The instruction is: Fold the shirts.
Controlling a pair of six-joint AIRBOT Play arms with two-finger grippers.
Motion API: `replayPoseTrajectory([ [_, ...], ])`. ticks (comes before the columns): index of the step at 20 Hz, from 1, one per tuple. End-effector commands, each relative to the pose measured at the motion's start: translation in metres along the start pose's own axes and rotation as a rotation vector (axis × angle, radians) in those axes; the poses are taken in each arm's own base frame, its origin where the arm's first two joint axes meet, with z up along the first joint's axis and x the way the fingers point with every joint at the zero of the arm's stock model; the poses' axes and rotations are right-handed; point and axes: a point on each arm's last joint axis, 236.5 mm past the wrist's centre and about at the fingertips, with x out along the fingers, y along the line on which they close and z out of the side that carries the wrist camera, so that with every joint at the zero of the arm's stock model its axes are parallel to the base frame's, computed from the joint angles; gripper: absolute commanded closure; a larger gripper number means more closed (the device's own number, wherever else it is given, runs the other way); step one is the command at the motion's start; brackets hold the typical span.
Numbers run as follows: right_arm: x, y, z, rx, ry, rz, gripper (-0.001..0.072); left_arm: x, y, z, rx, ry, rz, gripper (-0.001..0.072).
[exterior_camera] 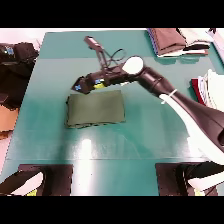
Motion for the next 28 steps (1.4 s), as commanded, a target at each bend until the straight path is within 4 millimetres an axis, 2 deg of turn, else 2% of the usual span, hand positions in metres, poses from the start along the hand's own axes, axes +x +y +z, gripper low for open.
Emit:
replayPoseTrajectory([
  [1,-0.056,-0.079,-0.043,0.116,0.090,-0.189,0.0355,0.004,-0.029,-0.011,0.066,0.030,-0.053,0.0680],
  [2,-0.078,-0.108,-0.065,0.181,0.121,-0.259,0.0355,0.005,-0.040,-0.013,0.080,0.033,-0.074,0.0679],
  [3,-0.099,-0.138,-0.088,0.253,0.144,-0.329,0.0317,0.008,-0.048,-0.015,0.090,0.037,-0.091,0.0680],
  [4,-0.114,-0.160,-0.107,0.326,0.145,-0.364,0.0182,0.010,-0.056,-0.017,0.099,0.041,-0.106,0.0679],
  [5,-0.127,-0.180,-0.124,0.412,0.137,-0.382,0.0085,0.013,-0.061,-0.020,0.106,0.049,-0.116,0.0679],
  [7,-0.133,-0.203,-0.150,0.561,0.125,-0.373,0.0086,0.017,-0.071,-0.025,0.120,0.064,-0.137,0.0679],
  [9,-0.121,-0.213,-0.169,0.657,0.140,-0.341,0.0089,0.019,-0.079,-0.026,0.136,0.063,-0.152,0.0679],
  [10,-0.111,-0.213,-0.173,0.675,0.156,-0.318,0.0118,0.021,-0.082,-0.027,0.137,0.063,-0.160,0.0679],
  [11,-0.096,-0.210,-0.174,0.670,0.173,-0.287,0.0141,0.023,-0.082,-0.028,0.138,0.068,-0.160,0.0679],
  [16,-0.009,-0.179,-0.165,0.641,0.229,-0.137,0.0141,0.023,-0.083,-0.029,0.135,0.070,-0.164,0.0679],
  [17,0.006,-0.173,-0.162,0.626,0.231,-0.109,0.0203,0.023,-0.083,-0.029,0.135,0.071,-0.164,0.0679],
  [18,0.020,-0.168,-0.157,0.593,0.232,-0.090,0.0376,0.023,-0.083,-0.029,0.134,0.072,-0.165,0.0679],
  [19,0.030,-0.165,-0.151,0.561,0.229,-0.090,0.0480,0.023,-0.086,-0.030,0.127,0.075,-0.175,0.0679],
  [20,0.036,-0.164,-0.143,0.532,0.216,-0.096,0.0619,0.022,-0.090,-0.030,0.112,0.075,-0.193,0.0680],
  [21,0.038,-0.165,-0.130,0.498,0.187,-0.103,0.0697,0.021,-0.094,-0.030,0.100,0.075,-0.211,0.0680],
  [22,0.033,-0.167,-0.116,0.467,0.157,-0.114,0.0696,0.021,-0.101,-0.031,0.107,0.073,-0.224,0.0681],
  [24,0.003,-0.180,-0.084,0.389,0.101,-0.172,0.0697,0.020,-0.120,-0.036,0.154,0.069,-0.249,0.0681],
  [26,-0.052,-0.202,-0.057,0.339,0.059,-0.248,0.0697,0.017,-0.149,-0.041,0.193,0.055,-0.303,0.0681],
  [28,-0.125,-0.229,-0.040,0.324,0.017,-0.353,0.0697,0.013,-0.173,-0.044,0.218,0.037,-0.350,0.0680],
])
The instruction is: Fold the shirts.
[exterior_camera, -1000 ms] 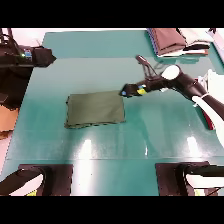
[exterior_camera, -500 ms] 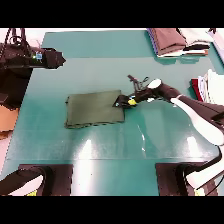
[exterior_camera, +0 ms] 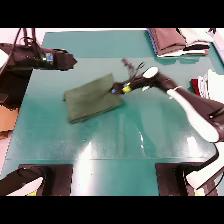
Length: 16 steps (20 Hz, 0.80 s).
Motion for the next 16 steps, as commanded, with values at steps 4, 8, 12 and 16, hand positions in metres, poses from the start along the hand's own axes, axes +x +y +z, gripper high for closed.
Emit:
replayPoseTrajectory([
  [4,-0.219,-0.120,0.052,0.031,-0.216,-0.334,0.0697,0.006,-0.054,0.007,0.052,-0.058,-0.100,0.0680],
  [8,-0.358,-0.202,0.048,0.183,-0.449,-0.516,0.0697,0.006,-0.060,0.006,0.022,-0.051,-0.128,0.0679],
  [12,-0.444,-0.262,0.036,0.275,-0.570,-0.625,0.0697,0.005,-0.066,0.005,-0.043,-0.046,-0.154,0.0679],
  [16,-0.472,-0.277,0.062,0.235,-0.608,-0.645,0.0697,0.005,-0.067,0.001,-0.050,-0.025,-0.156,0.0680],
])
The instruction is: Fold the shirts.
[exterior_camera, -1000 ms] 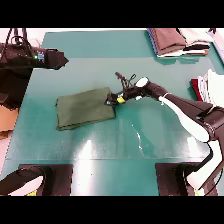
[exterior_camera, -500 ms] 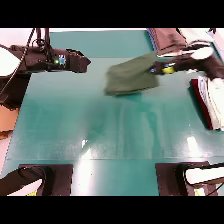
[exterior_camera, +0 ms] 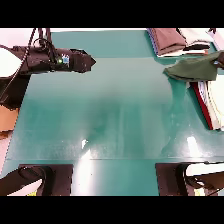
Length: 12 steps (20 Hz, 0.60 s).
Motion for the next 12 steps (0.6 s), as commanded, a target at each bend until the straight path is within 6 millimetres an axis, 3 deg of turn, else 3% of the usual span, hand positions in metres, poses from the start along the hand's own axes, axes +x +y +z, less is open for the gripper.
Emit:
replayPoseTrajectory([
  [1,-0.009,-0.019,0.041,-0.016,-0.080,-0.010,0.0697,0.000,-0.002,-0.006,-0.018,0.025,-0.007,0.0679],
  [3,-0.020,-0.003,0.080,-0.030,-0.184,0.041,0.0698,0.000,-0.002,-0.011,-0.019,0.047,-0.007,0.0679],
  [6,-0.057,0.002,0.132,-0.081,-0.351,0.010,0.0698,0.000,-0.002,-0.017,-0.040,0.071,-0.005,0.0680],
  [9,-0.094,0.005,0.157,-0.058,-0.488,-0.001,0.0698,0.000,-0.002,-0.017,-0.040,0.072,-0.005,0.0680],
  [12,-0.120,0.001,0.159,-0.098,-0.529,-0.022,0.0698,0.000,-0.002,-0.017,-0.040,0.073,-0.006,0.0679],
])
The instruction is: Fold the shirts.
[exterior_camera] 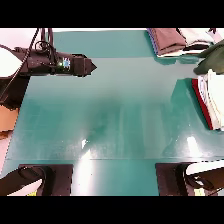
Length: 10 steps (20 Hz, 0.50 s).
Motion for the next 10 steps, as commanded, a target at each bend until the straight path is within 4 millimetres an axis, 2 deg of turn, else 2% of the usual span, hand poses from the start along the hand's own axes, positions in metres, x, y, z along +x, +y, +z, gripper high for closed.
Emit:
replayPoseTrajectory([
  [1,-0.026,-0.005,0.022,-0.037,-0.055,-0.009,0.0698,0.000,0.000,-0.002,-0.001,0.007,0.001,0.0679],
  [7,-0.055,-0.033,-0.022,-0.016,0.121,-0.002,0.0698,0.000,0.000,-0.002,0.000,0.009,0.001,0.0679],
  [10,-0.085,-0.058,-0.046,-0.004,0.188,-0.094,0.0698,0.000,0.000,-0.002,0.003,0.009,0.001,0.0679],
])
